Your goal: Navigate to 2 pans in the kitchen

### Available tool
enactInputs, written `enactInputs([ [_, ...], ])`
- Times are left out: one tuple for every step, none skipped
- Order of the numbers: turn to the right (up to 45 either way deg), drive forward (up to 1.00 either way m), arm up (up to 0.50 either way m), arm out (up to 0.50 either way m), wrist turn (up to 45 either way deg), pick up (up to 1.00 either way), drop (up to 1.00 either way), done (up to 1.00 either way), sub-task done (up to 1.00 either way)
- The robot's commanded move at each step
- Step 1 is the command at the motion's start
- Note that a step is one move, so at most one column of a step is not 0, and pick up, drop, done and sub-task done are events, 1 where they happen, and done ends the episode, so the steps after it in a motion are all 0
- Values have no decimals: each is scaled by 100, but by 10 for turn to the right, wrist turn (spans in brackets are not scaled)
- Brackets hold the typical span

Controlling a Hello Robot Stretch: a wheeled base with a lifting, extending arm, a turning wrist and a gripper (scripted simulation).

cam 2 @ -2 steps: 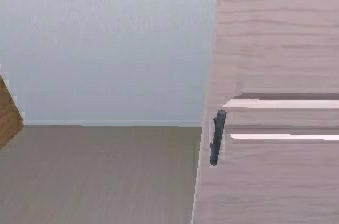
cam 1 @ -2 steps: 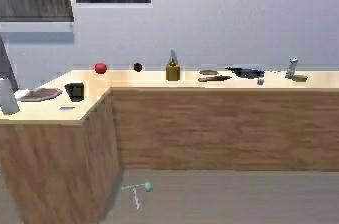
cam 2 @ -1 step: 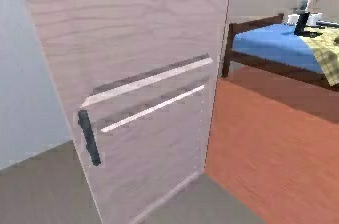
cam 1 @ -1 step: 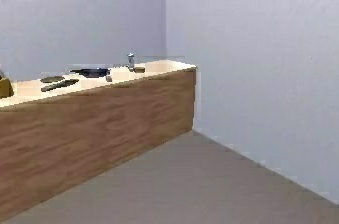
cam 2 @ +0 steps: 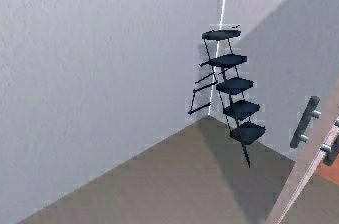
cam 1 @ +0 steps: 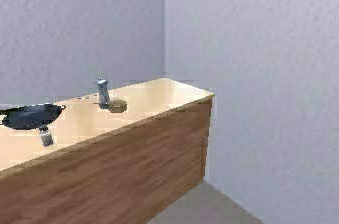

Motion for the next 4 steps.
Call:
enactInputs([
  [90,0,0,0,0,0,0,0,0],
  [0,30,0,0,0,0,0,0,0],
  [-330,0,0,0,0,0,0,0,0],
  [0,0,0,0,0,0,0,0,100],
])
